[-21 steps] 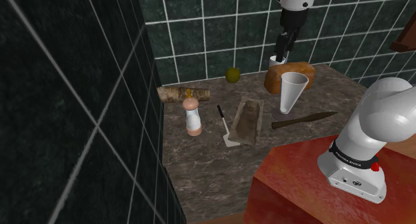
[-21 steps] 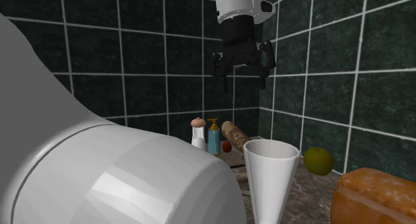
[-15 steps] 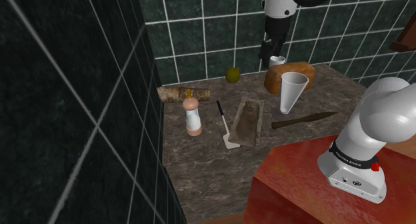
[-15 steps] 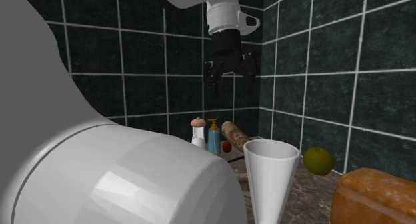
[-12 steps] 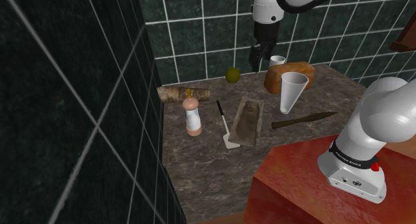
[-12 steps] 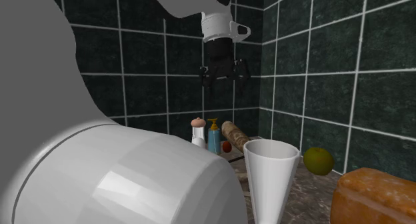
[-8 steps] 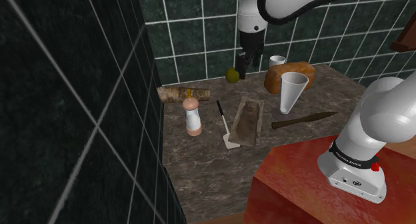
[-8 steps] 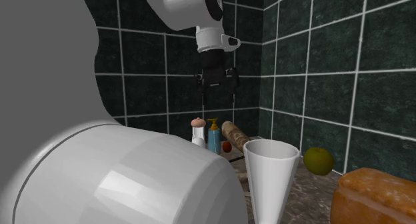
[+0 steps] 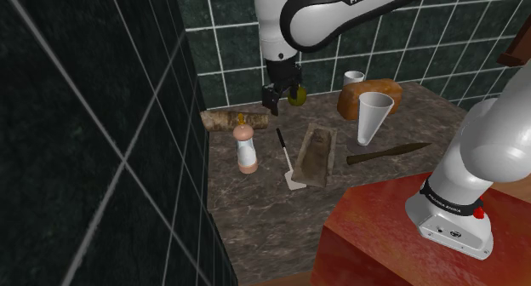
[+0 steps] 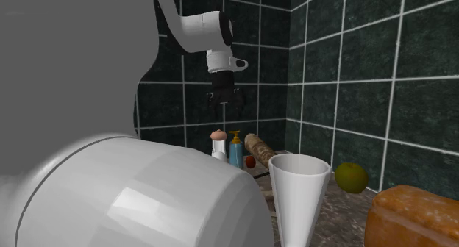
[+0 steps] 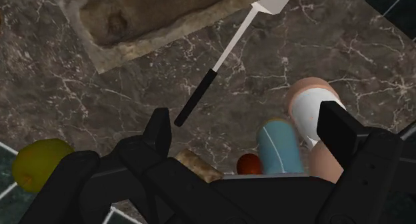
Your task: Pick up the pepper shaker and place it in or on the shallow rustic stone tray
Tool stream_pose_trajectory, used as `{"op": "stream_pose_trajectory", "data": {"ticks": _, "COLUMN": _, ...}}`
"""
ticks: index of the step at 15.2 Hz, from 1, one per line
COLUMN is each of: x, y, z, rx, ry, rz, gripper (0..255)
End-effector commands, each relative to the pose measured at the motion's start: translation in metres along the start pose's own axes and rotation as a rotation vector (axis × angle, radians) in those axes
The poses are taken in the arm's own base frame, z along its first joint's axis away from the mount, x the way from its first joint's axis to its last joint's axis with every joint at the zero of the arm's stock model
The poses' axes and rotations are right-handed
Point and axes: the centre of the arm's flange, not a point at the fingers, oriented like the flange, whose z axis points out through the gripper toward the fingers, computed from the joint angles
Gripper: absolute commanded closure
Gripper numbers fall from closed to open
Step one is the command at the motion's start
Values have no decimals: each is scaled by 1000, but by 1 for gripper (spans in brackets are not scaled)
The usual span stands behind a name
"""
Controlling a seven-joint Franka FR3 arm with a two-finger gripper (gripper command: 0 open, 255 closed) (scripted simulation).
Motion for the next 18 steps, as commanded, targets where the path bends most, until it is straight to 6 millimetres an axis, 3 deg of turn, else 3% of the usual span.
{"op": "stream_pose_trajectory", "data": {"ticks": 1, "x": 12, "y": -24, "z": 7, "rx": -1, "ry": -3, "rz": 6, "gripper": 0}}
{"op": "stream_pose_trajectory", "data": {"ticks": 10, "x": 78, "y": -114, "z": 34, "rx": -12, "ry": -16, "rz": 25, "gripper": 0}}
{"op": "stream_pose_trajectory", "data": {"ticks": 18, "x": 77, "y": -114, "z": 74, "rx": -12, "ry": -16, "rz": 25, "gripper": 0}}
